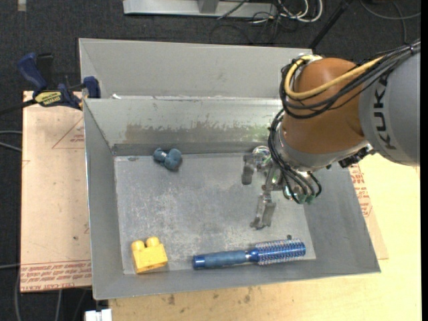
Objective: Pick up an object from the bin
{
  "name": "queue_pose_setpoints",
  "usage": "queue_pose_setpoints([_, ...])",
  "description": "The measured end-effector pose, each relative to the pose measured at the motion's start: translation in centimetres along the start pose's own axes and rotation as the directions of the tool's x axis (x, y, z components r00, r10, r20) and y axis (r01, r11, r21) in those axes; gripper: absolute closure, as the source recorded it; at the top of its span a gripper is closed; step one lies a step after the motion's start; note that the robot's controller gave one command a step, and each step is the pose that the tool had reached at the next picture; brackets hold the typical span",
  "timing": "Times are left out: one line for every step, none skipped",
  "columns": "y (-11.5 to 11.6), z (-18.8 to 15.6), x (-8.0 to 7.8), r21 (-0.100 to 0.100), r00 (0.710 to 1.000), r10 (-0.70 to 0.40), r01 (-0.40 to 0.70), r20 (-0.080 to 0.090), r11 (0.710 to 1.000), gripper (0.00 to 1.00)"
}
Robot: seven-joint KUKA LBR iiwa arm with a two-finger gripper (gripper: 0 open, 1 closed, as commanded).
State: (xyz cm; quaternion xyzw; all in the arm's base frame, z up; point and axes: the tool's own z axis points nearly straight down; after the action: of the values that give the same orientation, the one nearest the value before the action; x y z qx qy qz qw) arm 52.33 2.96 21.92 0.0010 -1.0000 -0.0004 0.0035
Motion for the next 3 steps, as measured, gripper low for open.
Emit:
queue_pose_setpoints([-7.2, 14.8, 3.0, 0.005, 0.935, -0.353, 0.353, 0.013, 0.935, 0.0])
queue_pose_setpoints([-4.8, 11.9, 3.8, 0.003, 0.882, -0.472, 0.472, 0.009, 0.882, 0.0])
queue_pose_setpoints([-3.5, 11.4, 3.9, 0.004, 0.834, -0.552, 0.552, 0.007, 0.834, 0.0])
